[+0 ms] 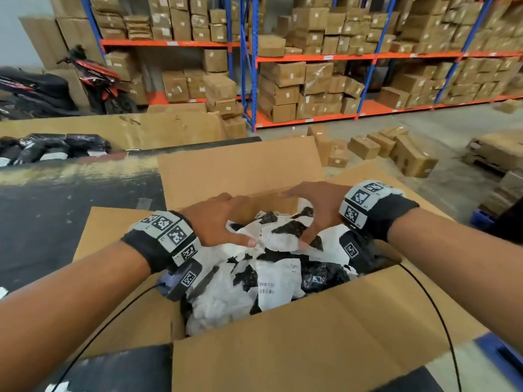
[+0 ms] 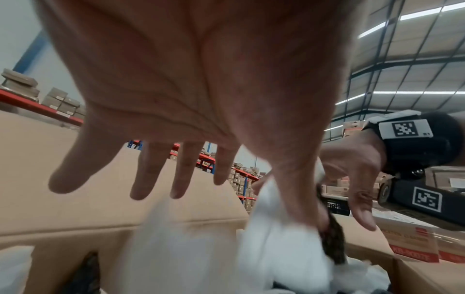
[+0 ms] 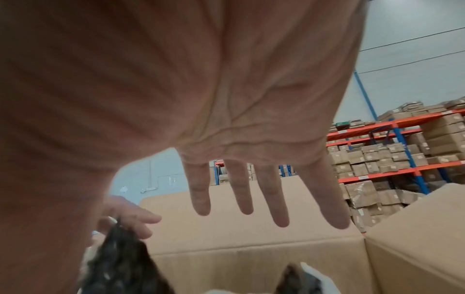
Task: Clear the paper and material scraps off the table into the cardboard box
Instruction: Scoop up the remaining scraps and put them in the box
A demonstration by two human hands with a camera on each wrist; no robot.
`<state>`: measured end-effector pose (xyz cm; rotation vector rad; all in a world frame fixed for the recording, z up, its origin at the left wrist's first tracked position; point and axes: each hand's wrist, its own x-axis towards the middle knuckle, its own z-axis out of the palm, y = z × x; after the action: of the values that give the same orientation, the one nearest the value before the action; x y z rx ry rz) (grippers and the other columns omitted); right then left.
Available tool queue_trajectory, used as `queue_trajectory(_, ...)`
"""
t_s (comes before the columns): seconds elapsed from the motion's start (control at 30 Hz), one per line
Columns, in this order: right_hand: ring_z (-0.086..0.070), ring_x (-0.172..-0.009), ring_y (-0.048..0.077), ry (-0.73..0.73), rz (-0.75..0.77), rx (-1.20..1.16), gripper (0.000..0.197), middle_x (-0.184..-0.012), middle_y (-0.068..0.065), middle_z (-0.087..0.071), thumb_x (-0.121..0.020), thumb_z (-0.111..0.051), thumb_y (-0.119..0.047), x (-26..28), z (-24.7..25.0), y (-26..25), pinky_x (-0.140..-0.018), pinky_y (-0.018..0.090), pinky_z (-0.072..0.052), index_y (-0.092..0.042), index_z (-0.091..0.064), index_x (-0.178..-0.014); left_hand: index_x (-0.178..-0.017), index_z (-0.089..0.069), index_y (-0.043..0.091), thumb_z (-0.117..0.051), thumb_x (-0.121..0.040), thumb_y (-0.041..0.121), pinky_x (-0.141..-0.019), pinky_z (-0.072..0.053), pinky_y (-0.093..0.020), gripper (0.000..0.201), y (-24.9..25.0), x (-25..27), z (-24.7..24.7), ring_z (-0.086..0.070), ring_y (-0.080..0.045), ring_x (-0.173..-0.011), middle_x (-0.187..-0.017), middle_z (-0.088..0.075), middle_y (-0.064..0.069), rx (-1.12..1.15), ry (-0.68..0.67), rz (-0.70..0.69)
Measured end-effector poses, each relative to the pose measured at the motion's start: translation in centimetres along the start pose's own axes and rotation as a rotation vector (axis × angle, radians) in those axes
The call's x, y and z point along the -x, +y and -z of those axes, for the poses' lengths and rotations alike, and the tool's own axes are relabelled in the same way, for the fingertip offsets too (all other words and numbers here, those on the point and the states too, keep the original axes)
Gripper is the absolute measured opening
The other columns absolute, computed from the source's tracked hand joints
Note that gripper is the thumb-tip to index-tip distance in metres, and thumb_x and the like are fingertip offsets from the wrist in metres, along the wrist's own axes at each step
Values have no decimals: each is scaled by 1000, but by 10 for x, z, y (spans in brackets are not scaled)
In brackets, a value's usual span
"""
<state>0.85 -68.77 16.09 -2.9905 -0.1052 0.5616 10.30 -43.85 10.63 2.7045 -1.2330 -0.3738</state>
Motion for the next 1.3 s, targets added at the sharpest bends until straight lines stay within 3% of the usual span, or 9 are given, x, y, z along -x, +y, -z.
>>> queue_trajectory(0.13,-28,-145,23,-83,18,80,121,-159,-4,-26,-55,-86,-65,-22,2,18,-117,45,-25,-42,-20,-154,-140,-51,29,-71,-81,62,-78,-40,-26,71,3,-8,6,-53,-14,-89,-100,-55,11,-67,-36,-35)
queue_trajectory(0.3,-26,-147,21,-152,102,98,121,-162,-8,-22,-59,-87,-59,-46,-4,25,-117,41,-20,-39,-17,-155,-130,-58,19,-44,-103,25,-89,-53,-45,32,9,-33,-17,-66,-29,-98,-117,-69,-13,-101,-68,121)
queue_trajectory(0.4,-23,-148,23,-249,167,161,130,-163,-4,-21,-56,-90,-57,-74,-31,31,-118,41,-19,-35,-11,-157,-157,-18,37,-54,-94,48,-113,-38,-48,74,15,-40,-40,-44,-32,-138,-162,-28,-9,-4,-281,124)
queue_trajectory(0.53,-3,-150,23,-424,169,206,127,-164,-2,5,-70,-87,-45,-115,-87,44,-121,48,-12,-34,7,-155,-156,17,39,-81,-74,58,-121,-14,-54,130,25,-56,-74,-3,-36,-155,-168,12,-11,-6,-512,260)
queue_trajectory(0.63,-20,-149,24,-361,127,56,83,-164,-3,-14,-88,-67,-51,-133,-114,55,-118,43,-21,-43,-9,-146,-154,26,25,-83,-77,45,-120,-16,-51,135,26,-71,-100,-7,-38,-154,-167,5,-21,2,-547,323)
queue_trajectory(0.8,-18,-150,27,-360,206,-39,153,-164,4,-13,-40,-89,-68,-124,-88,63,-121,42,-21,-26,-2,-159,-154,23,36,-89,-59,62,-117,-32,-52,149,17,-75,-85,-31,-40,-147,-165,-11,-20,-93,-516,331)
queue_trajectory(0.97,4,-151,16,-313,267,90,150,-163,-13,15,-54,-92,-54,-115,-46,98,-120,40,-5,-34,17,-155,-154,12,46,-86,-36,79,-121,-26,-52,157,6,-58,-36,-24,-26,-151,-167,-7,5,-82,-405,364)
queue_trajectory(1.13,-14,-150,23,-374,171,148,158,-164,-8,-3,-42,-91,-66,-106,-89,97,-122,41,-15,-43,21,-150,-160,6,24,-87,-71,50,-120,-17,-37,132,21,-49,-81,-20,-29,-153,-167,-9,-11,-90,-479,534)
queue_trajectory(1.3,-24,-148,29,-369,172,180,168,-166,0,-9,-29,-89,-74,-123,-108,97,-118,47,-28,-35,18,-153,-160,5,20,-89,-68,50,-119,-29,-39,134,21,-55,-101,-32,-32,-147,-161,-27,-19,-60,-461,546)
